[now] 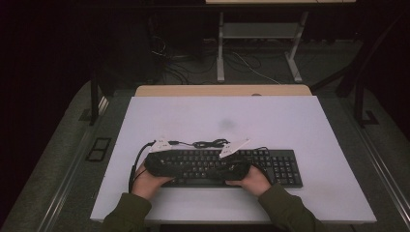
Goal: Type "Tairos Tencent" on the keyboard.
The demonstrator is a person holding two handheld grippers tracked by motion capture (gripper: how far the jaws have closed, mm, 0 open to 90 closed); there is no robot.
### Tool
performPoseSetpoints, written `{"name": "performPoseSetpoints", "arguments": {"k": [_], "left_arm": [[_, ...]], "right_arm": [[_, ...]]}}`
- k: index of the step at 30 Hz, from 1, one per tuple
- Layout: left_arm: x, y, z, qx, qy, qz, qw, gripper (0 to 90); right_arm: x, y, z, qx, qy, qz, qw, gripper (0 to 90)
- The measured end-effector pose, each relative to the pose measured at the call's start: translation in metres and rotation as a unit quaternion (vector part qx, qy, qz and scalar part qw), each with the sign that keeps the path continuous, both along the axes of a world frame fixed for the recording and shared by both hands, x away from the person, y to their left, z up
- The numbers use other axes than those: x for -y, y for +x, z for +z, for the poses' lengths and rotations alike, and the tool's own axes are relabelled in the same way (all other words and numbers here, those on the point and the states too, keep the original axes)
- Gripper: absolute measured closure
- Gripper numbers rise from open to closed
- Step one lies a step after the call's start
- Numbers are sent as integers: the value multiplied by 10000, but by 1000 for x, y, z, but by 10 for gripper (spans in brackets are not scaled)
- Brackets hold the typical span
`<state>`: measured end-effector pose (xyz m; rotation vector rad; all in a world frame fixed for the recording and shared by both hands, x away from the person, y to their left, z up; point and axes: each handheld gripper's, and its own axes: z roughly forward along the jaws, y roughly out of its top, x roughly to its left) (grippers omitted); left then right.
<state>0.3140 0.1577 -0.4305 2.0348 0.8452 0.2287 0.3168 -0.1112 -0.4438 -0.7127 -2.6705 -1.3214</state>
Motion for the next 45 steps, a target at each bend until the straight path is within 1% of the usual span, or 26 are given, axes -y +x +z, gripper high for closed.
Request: {"name": "performPoseSetpoints", "arguments": {"k": [2,6,7,12,16,21,22,24,28,32,35,38,41,43,45], "left_arm": [[0,0,0,10,6,-6,10000,270],[-1,0,0,23,5,-7,10000,271],[-1,0,0,26,5,-5,10000,271],[0,0,1,35,-20,29,10000,274],[1,1,2,41,-36,17,10000,286],[5,2,4,47,-67,-28,10000,332],[6,2,4,50,-59,-43,10000,346],[8,2,5,84,-41,-75,9999,380],[14,3,5,73,-34,-140,9999,458],[21,5,5,51,4,-261,9996,561],[25,6,5,21,-20,-329,9995,646],[29,7,4,8,4,-384,9993,730],[32,8,3,-24,37,-438,9990,806],[35,9,2,-67,38,-473,9989,848],[37,10,1,-87,85,-526,9985,887]], "right_arm": [[0,0,0,28,-6,-3,10000,893],[0,0,2,5,55,-29,10000,892],[0,0,2,42,40,-23,10000,892],[2,0,3,23,77,-56,10000,880],[5,1,6,60,178,-86,9998,834],[11,4,10,96,294,-159,9994,730],[12,4,11,67,314,-186,9993,710],[14,6,12,103,361,-201,9991,675],[18,8,13,129,439,-257,9986,583],[22,11,14,136,480,-357,9981,472],[25,13,13,191,470,-457,9977,390],[28,16,13,218,498,-590,9968,329],[30,17,13,271,497,-717,9958,294],[32,19,13,295,499,-756,9955,281],[34,20,13,334,518,-812,9948,273]]}}
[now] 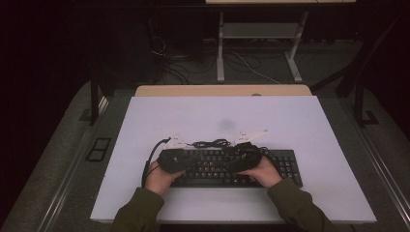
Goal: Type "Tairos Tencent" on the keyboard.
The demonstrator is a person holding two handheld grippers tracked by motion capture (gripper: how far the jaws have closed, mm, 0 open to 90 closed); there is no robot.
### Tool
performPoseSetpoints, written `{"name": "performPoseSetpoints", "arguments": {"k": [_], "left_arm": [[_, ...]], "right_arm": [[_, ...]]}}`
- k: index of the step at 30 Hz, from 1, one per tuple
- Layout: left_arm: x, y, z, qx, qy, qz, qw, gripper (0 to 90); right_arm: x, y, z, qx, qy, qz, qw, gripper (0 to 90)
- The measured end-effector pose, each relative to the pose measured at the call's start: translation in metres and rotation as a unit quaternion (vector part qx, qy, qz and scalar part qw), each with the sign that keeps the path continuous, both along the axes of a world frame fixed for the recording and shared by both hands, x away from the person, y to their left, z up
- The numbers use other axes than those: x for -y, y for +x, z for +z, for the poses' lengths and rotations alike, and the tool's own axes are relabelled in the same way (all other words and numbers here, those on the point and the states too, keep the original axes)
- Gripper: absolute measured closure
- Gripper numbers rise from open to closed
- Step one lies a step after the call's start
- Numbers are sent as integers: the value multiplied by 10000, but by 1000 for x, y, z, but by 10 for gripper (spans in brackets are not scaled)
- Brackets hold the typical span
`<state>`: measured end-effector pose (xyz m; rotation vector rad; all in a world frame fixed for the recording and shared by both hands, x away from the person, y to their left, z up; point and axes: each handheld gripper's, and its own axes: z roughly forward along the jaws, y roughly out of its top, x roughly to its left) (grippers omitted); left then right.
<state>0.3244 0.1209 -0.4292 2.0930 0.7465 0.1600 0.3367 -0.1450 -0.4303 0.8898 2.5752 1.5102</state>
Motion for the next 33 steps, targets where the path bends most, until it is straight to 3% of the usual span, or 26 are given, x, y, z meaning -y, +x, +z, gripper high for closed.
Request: {"name": "performPoseSetpoints", "arguments": {"k": [14,33], "left_arm": [[7,2,-6,-58,256,-73,9996,887],[10,4,-7,-68,260,-143,9995,888]], "right_arm": [[5,3,0,40,-13,-99,9999,228],[8,5,0,8,33,-150,9999,213]]}}
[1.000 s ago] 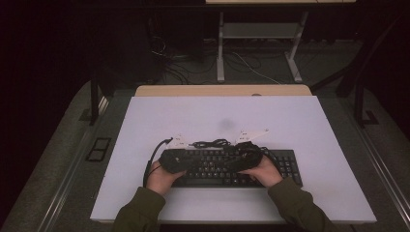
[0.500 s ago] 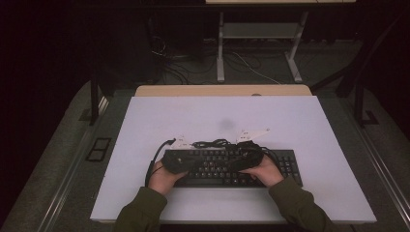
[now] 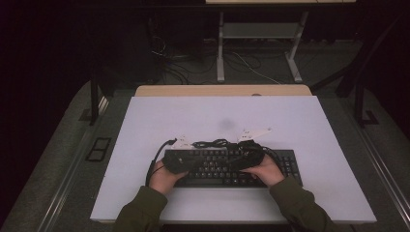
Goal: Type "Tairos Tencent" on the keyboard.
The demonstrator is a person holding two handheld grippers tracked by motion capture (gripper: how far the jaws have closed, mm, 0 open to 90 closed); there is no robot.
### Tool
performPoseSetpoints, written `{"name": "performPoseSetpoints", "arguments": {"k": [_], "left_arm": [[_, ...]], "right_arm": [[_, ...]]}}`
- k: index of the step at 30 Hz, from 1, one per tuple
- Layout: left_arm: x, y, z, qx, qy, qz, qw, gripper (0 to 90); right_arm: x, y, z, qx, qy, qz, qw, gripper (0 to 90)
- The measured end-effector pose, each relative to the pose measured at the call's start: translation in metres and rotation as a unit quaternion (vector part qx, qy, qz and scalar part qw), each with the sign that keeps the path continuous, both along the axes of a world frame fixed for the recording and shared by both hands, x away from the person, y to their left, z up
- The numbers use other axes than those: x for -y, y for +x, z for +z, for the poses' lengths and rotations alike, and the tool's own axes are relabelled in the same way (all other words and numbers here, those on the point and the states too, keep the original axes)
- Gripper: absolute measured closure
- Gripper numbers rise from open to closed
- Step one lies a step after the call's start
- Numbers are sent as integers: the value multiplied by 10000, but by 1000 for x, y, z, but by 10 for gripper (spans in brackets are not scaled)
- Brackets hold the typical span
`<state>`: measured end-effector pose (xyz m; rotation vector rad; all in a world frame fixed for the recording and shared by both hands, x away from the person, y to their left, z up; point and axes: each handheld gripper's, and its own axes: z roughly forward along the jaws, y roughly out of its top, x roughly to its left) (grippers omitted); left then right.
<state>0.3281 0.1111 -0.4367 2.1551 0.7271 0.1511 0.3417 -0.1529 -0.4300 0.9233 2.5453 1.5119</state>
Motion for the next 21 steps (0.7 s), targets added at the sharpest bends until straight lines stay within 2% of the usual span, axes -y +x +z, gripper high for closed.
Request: {"name": "performPoseSetpoints", "arguments": {"k": [5,12,21], "left_arm": [[-1,-2,3,55,-88,-43,9999,886],[-1,-3,8,87,-267,-5,9996,806],[-8,-7,12,81,-446,130,9989,548]], "right_arm": [[2,0,1,24,51,-45,10000,204],[7,-2,2,47,99,-91,9999,199],[11,-3,4,59,170,3,9998,189]]}}
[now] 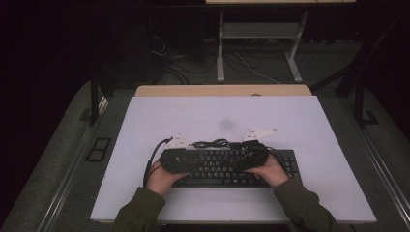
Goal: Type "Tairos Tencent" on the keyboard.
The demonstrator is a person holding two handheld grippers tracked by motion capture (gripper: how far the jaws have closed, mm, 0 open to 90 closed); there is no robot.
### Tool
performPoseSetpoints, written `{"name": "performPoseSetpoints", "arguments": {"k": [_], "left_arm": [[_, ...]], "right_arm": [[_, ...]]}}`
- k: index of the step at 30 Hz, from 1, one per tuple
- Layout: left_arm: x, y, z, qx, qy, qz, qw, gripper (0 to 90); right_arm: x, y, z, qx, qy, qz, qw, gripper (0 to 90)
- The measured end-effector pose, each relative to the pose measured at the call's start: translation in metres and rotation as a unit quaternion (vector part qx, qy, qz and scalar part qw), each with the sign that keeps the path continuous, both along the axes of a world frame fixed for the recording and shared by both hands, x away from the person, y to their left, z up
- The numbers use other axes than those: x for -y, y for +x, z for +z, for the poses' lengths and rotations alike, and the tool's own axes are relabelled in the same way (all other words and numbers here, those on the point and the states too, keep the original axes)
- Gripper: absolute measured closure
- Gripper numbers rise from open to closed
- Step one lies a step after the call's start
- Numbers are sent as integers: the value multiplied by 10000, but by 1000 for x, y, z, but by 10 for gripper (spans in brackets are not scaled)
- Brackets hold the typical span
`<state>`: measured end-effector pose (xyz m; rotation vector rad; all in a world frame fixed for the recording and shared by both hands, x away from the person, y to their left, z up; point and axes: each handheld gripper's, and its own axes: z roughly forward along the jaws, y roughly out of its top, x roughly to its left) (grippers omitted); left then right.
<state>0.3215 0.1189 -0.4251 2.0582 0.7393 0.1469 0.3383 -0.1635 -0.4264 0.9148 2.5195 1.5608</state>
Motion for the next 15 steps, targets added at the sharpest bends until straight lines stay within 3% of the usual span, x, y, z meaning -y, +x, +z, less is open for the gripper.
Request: {"name": "performPoseSetpoints", "arguments": {"k": [8,15], "left_arm": [[-11,-5,5,99,-107,72,9999,374],[-26,-13,8,171,-222,142,9995,293]], "right_arm": [[9,-3,4,89,48,-38,9999,187],[25,-7,6,131,74,-173,9997,187]]}}
